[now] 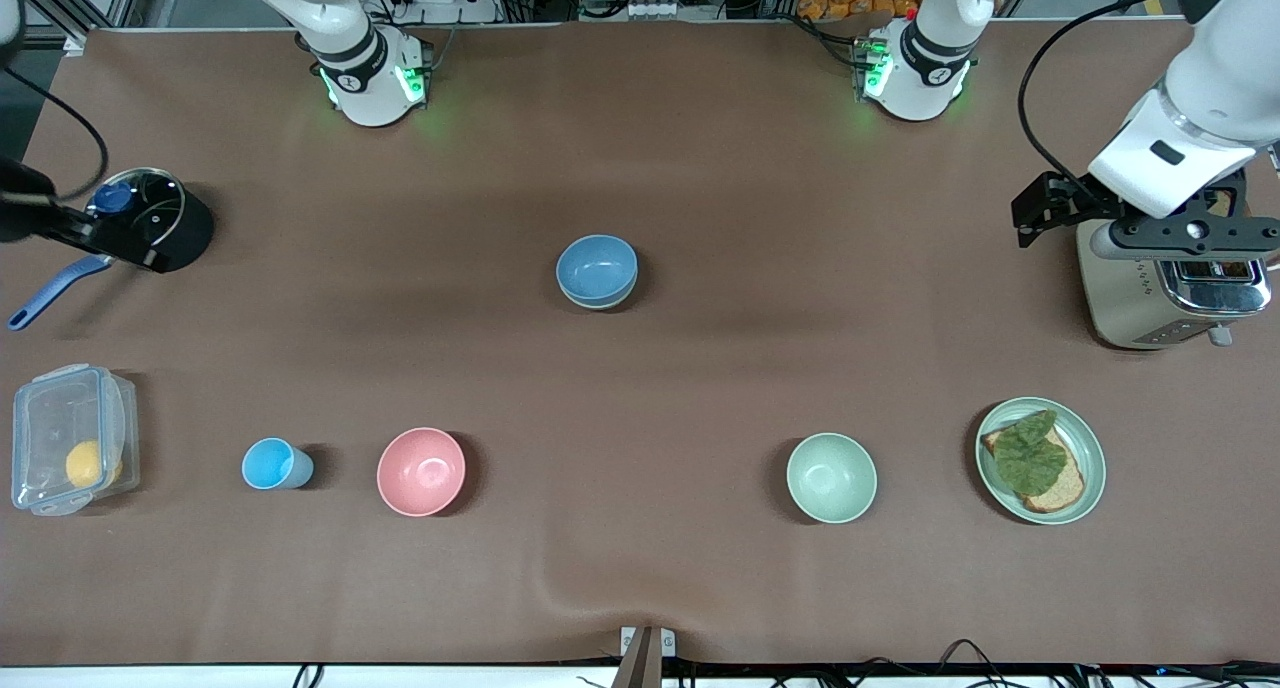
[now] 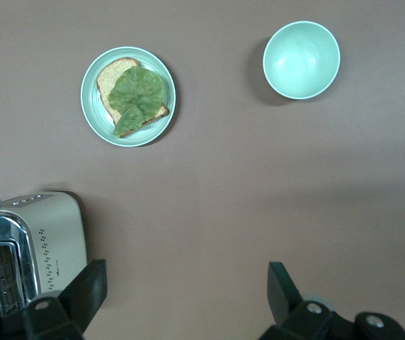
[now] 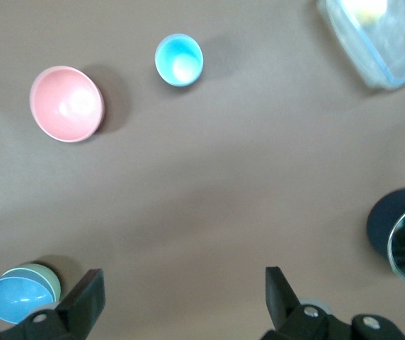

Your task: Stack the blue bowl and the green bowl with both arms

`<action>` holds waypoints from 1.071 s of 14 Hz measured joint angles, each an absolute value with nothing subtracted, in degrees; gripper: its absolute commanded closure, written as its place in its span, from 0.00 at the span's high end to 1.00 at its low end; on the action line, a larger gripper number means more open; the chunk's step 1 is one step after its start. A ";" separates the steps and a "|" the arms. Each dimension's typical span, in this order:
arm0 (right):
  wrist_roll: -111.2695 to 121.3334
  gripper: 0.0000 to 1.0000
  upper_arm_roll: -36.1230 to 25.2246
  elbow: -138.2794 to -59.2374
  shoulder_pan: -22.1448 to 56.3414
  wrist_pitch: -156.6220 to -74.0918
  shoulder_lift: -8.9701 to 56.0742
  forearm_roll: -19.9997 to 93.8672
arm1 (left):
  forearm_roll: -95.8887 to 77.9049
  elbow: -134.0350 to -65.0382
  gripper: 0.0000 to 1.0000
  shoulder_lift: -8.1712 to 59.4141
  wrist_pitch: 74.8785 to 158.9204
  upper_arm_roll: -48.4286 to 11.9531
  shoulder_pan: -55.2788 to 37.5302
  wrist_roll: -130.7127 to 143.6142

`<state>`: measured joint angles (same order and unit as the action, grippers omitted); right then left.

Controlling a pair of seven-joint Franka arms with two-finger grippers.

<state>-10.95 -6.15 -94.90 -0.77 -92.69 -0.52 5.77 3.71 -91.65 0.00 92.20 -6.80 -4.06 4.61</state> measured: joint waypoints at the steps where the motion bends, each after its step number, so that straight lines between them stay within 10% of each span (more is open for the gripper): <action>1: -10.55 1.00 -6.13 -93.57 -0.77 -92.68 -0.89 5.48 | 2.38 -90.95 1.00 0.17 91.08 -6.74 -3.48 3.13; 15: -7.18 1.00 -3.47 -90.71 -0.53 -91.60 -1.07 1.90 | 1.10 -87.03 1.00 0.52 85.25 -6.29 -2.54 2.47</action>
